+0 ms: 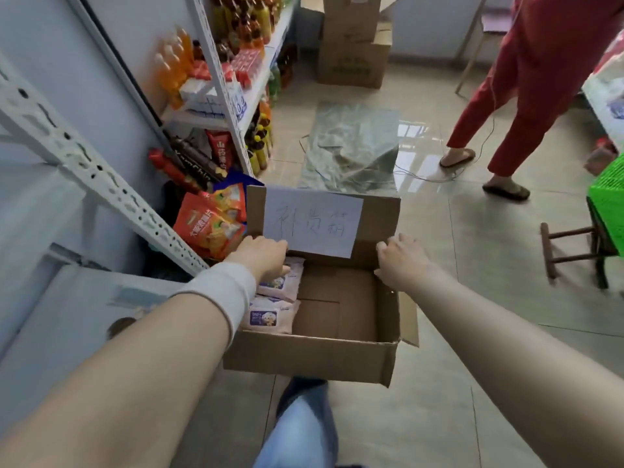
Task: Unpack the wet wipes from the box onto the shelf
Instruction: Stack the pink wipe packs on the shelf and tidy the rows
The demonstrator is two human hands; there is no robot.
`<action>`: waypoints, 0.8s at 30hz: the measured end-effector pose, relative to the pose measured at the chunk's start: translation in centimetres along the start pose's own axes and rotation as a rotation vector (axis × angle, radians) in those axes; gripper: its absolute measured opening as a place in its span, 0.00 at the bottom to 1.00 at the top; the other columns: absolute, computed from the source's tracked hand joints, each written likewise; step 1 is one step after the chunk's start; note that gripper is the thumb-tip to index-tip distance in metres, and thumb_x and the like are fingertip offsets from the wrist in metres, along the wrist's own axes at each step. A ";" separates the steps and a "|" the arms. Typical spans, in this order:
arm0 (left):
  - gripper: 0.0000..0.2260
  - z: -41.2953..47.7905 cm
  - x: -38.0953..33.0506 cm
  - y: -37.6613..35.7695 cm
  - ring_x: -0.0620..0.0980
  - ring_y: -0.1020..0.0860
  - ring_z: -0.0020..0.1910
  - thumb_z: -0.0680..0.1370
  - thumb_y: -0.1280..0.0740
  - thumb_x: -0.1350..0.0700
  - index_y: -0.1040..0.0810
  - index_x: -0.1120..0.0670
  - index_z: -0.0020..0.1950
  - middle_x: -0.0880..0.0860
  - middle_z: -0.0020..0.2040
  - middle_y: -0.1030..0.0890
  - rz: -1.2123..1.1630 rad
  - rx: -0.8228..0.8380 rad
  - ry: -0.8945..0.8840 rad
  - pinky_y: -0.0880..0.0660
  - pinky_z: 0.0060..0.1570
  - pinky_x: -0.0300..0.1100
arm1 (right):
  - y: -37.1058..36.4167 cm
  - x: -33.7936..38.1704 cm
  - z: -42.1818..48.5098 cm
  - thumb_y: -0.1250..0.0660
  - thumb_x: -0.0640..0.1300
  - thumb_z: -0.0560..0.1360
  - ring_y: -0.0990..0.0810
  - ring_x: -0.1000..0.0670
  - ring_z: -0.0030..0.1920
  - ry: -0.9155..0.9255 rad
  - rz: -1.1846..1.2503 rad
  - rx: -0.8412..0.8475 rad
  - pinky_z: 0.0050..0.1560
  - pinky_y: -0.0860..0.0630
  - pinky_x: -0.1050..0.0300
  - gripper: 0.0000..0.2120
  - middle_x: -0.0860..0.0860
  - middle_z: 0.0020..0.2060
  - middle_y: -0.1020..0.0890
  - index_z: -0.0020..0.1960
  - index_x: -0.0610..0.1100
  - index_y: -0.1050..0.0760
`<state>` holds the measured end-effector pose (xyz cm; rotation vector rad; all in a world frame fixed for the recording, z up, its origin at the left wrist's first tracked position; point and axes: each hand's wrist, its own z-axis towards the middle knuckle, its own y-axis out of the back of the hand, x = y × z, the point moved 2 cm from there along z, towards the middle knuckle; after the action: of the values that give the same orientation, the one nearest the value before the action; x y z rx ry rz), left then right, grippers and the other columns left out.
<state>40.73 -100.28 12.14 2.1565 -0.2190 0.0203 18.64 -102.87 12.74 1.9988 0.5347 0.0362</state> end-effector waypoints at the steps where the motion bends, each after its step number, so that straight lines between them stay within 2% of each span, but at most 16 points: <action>1: 0.20 1.9 0.5 -1.1 0.58 0.28 0.62 0.79 0.42 0.46 0.34 0.54 0.67 0.57 0.63 0.25 -0.038 0.034 0.003 0.32 0.58 0.51 | -1.0 0.5 1.6 0.42 0.51 0.78 0.32 0.42 0.65 0.003 0.008 0.035 0.62 0.33 0.48 0.19 0.43 0.63 0.28 0.65 0.42 0.34; 5: 0.20 7.8 2.5 -6.5 0.58 0.28 0.63 0.79 0.42 0.45 0.34 0.54 0.66 0.57 0.64 0.26 -0.194 0.172 0.086 0.32 0.59 0.51 | -6.0 3.2 6.4 0.43 0.48 0.78 0.33 0.41 0.66 0.026 0.110 0.181 0.64 0.35 0.45 0.18 0.43 0.63 0.28 0.65 0.42 0.33; 8: 0.23 11.4 4.0 -11.6 0.58 0.28 0.63 0.78 0.40 0.45 0.36 0.55 0.68 0.58 0.65 0.27 -0.329 0.260 0.219 0.29 0.60 0.51 | -10.7 6.5 9.0 0.43 0.52 0.79 0.35 0.42 0.68 0.073 0.226 0.310 0.65 0.36 0.47 0.22 0.43 0.66 0.30 0.68 0.42 0.36; 13: 0.30 19.4 6.0 -21.2 0.61 0.34 0.68 0.77 0.37 0.48 0.44 0.57 0.74 0.62 0.70 0.35 -0.666 0.277 0.520 0.34 0.66 0.54 | -20.9 14.1 14.7 0.43 0.55 0.78 0.34 0.44 0.68 0.094 0.504 0.498 0.64 0.34 0.51 0.30 0.44 0.68 0.32 0.74 0.43 0.45; 15: 0.32 22.7 6.9 -24.6 0.62 0.35 0.69 0.77 0.36 0.47 0.45 0.59 0.74 0.63 0.69 0.35 -0.746 0.248 0.612 0.35 0.66 0.54 | -24.1 17.1 16.9 0.41 0.57 0.77 0.34 0.44 0.69 0.091 0.619 0.558 0.66 0.35 0.51 0.33 0.44 0.69 0.34 0.76 0.44 0.48; 18: 0.35 26.8 8.1 -29.2 0.63 0.33 0.67 0.76 0.35 0.45 0.45 0.62 0.73 0.64 0.68 0.33 -0.697 0.203 0.618 0.34 0.66 0.53 | -27.8 20.7 20.1 0.34 0.58 0.73 0.34 0.45 0.69 -0.016 0.905 0.607 0.67 0.34 0.52 0.38 0.45 0.69 0.33 0.75 0.44 0.47; 21: 0.38 29.1 8.8 -32.1 0.62 0.33 0.67 0.75 0.36 0.42 0.48 0.63 0.75 0.64 0.70 0.35 -0.705 0.146 0.635 0.34 0.66 0.53 | -30.4 23.7 22.0 0.26 0.54 0.66 0.30 0.47 0.66 -0.184 1.200 0.657 0.65 0.31 0.53 0.38 0.46 0.65 0.29 0.70 0.44 0.39; 24: 0.41 29.8 9.1 -32.5 0.61 0.35 0.68 0.72 0.32 0.40 0.45 0.63 0.73 0.63 0.70 0.36 -0.777 0.082 0.701 0.36 0.66 0.52 | -31.9 25.3 22.1 0.22 0.53 0.61 0.28 0.46 0.64 -0.374 1.310 0.650 0.63 0.29 0.53 0.40 0.46 0.63 0.29 0.66 0.42 0.36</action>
<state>52.97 -108.41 -30.39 2.0442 1.0251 0.3313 35.68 -99.65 -30.21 2.5494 -1.1858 0.3099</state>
